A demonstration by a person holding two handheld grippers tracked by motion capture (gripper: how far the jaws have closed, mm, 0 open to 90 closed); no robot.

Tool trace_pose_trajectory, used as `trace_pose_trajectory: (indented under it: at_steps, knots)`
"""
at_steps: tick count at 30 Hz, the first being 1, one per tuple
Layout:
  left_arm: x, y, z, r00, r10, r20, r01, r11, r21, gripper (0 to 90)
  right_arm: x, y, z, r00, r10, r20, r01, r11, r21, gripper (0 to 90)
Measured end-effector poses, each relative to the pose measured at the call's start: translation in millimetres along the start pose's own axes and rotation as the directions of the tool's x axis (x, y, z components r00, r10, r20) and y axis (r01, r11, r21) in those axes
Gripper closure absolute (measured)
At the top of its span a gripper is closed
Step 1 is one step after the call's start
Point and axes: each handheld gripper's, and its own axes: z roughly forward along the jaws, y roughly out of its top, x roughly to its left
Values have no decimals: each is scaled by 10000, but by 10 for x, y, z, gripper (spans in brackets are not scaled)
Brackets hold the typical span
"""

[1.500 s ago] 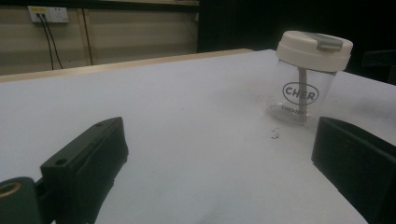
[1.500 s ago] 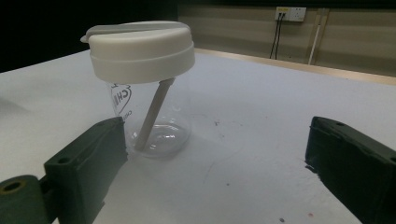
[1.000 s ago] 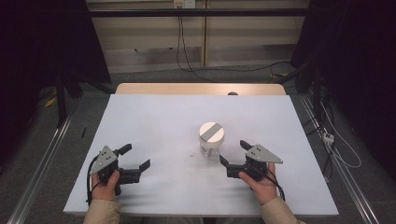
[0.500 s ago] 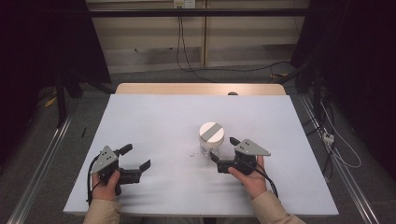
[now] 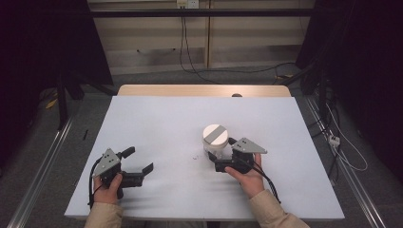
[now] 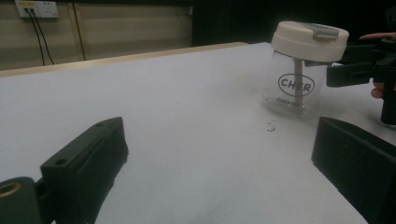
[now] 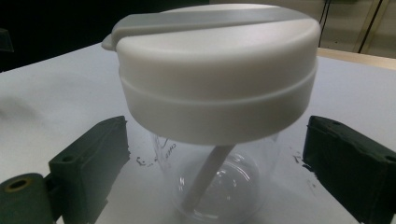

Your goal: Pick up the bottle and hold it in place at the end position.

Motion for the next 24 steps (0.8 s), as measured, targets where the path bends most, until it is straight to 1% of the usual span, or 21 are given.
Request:
trace_pose_trajectory:
  at_steps: [4,15,20,21,24]
  knots:
    - [-3,0,3,10000,-8,14,8,10000,16,32,8,18,57,10000,38,-79,-38,10000,72,68]
    - [5,-4,2,10000,-35,36,34,10000,46,32,-7,27,220,9997,235,-50,-234,9993,299,86]
    - [7,-3,-1,10000,-23,27,23,10000,30,32,8,46,275,10000,11,-18,-10,9993,366,101]
    - [8,-3,-2,10000,-19,17,19,10000,33,32,11,49,284,10000,53,-16,-53,9994,351,105]
    - [13,-3,-5,10000,26,15,-26,10000,71,32,8,51,303,10000,-39,22,38,9993,375,120]
